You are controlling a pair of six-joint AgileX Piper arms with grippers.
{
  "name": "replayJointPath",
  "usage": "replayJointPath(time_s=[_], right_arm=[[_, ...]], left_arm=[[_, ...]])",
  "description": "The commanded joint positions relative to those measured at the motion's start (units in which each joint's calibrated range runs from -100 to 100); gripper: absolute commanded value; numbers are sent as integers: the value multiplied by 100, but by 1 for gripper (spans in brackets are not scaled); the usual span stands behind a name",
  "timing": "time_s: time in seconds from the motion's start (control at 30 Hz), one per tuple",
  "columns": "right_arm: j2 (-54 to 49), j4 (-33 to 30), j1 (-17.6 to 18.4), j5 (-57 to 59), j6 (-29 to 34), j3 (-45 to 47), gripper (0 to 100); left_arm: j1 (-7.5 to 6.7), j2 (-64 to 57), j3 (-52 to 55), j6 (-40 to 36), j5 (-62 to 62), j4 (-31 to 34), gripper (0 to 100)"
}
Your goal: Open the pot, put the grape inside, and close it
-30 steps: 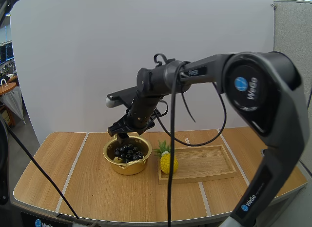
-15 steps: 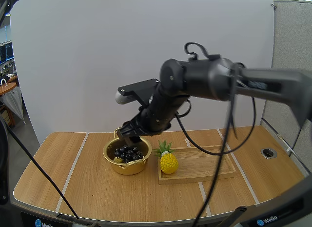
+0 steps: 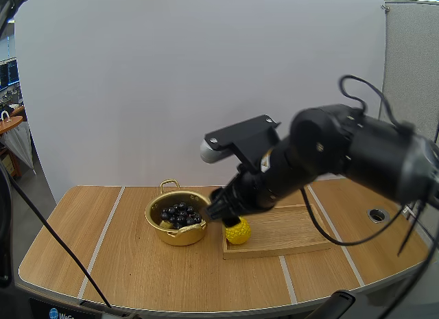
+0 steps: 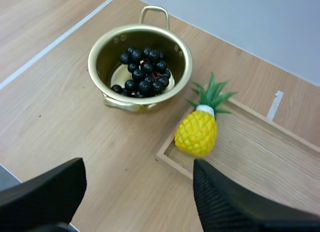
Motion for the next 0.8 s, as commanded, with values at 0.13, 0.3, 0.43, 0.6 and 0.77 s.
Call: replayJointPath(time_s=[0.13, 0.3, 0.43, 0.6, 0.77], right_arm=[[-947, 190, -296, 594, 16, 481, 87], [-1517, 376, -426, 1045, -152, 690, 14], [-1831, 235, -453, 1306, -141, 767, 0], [-2070, 209, -453, 1397, -141, 936, 0], [-2105, 209, -453, 1397, -141, 936, 0]], left_arm=[[-19, -15, -52, -30, -267, 0, 0], [-19, -15, -52, -30, -267, 0, 0], [-19, -15, -52, -30, -267, 0, 0], [-19, -15, -52, -30, -267, 0, 0], [-19, -15, -52, -30, -267, 0, 0]])
